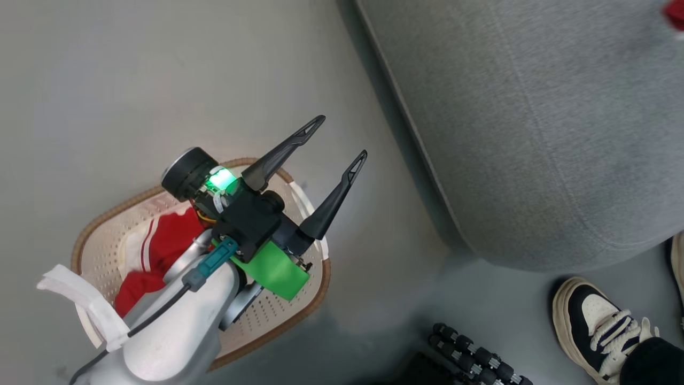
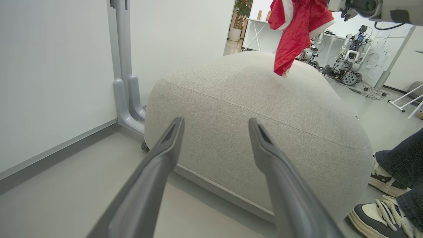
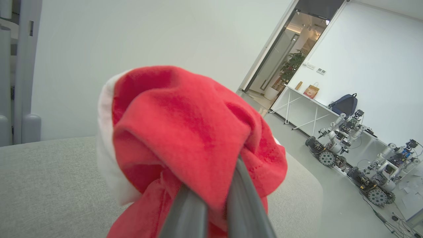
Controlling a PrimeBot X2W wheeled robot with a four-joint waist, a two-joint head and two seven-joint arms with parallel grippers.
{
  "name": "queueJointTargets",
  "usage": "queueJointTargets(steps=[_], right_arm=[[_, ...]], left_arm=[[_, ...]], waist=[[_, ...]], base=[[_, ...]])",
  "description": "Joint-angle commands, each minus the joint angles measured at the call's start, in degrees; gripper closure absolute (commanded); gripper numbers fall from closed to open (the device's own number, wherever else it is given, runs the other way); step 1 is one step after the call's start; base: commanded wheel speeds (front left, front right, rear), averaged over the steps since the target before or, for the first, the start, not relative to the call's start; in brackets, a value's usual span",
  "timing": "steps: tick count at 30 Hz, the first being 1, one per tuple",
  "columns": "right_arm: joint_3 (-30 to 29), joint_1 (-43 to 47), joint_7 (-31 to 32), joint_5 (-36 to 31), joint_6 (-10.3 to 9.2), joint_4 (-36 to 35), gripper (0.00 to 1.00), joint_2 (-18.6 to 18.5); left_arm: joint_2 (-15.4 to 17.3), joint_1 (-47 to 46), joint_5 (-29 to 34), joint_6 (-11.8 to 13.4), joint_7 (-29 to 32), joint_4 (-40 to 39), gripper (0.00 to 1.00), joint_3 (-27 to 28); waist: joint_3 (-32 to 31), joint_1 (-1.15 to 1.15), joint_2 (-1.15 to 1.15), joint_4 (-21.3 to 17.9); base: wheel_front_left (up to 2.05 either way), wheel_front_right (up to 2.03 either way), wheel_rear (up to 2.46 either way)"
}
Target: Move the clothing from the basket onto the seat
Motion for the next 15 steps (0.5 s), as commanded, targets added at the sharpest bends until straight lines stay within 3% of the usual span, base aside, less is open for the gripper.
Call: queueJointTargets(steps=[1, 8, 9, 10, 11, 15], right_arm=[[-1.43, -1.59, -0.05, -1.03, -0.08, 0.3, 1.0, -0.22], [-8.89, -5.92, 0.03, -4.39, -0.09, 1.43, 1.0, -0.27], [-10.84, -6.41, 0.56, -5.3, -0.09, 1.34, 0.84, -0.2], [-12.4, -6.65, 1.49, -6.25, -0.08, 1.58, 0.06, 0.13], [-14.32, -6.95, 1.74, -6.94, -0.08, 1.59, 0.0, 0.89], [-17.38, -6.99, 1.48, -10.53, -0.08, 1.74, 0.0, 3.83]], left_arm=[[0.93, -1.28, -0.19, -0.25, -0.05, -0.56, 0.0, 0.01], [2.39, -1.36, -0.37, -0.26, -0.05, -1.82, 0.0, 0.96], [2.29, -1.49, -0.28, -0.26, -0.05, -2.05, 0.0, 1.03], [2.25, -1.61, -0.2, -0.26, -0.05, -2.22, 0.0, 1.13], [2.18, -1.78, -0.11, -0.26, -0.05, -2.3, 0.0, 1.13], [2.0, -1.92, -0.23, -0.26, -0.05, -1.56, 0.0, 1.73]], waist=[[6.36, -0.01, 0.0, 4.07], [10.59, -0.01, 0.0, 6.43], [11.1, -0.01, 0.0, 6.78], [11.42, -0.01, 0.0, 6.98], [11.73, -0.01, 0.0, 7.25], [11.98, -0.01, 0.0, 7.62]], base=[[0.0, 0.0, 0.0], [0.0, 0.0, 0.0], [0.0, 0.0, 0.0], [0.0, 0.0, 0.0], [0.0, 0.0, 0.0], [0.0, 0.0, 0.0]])
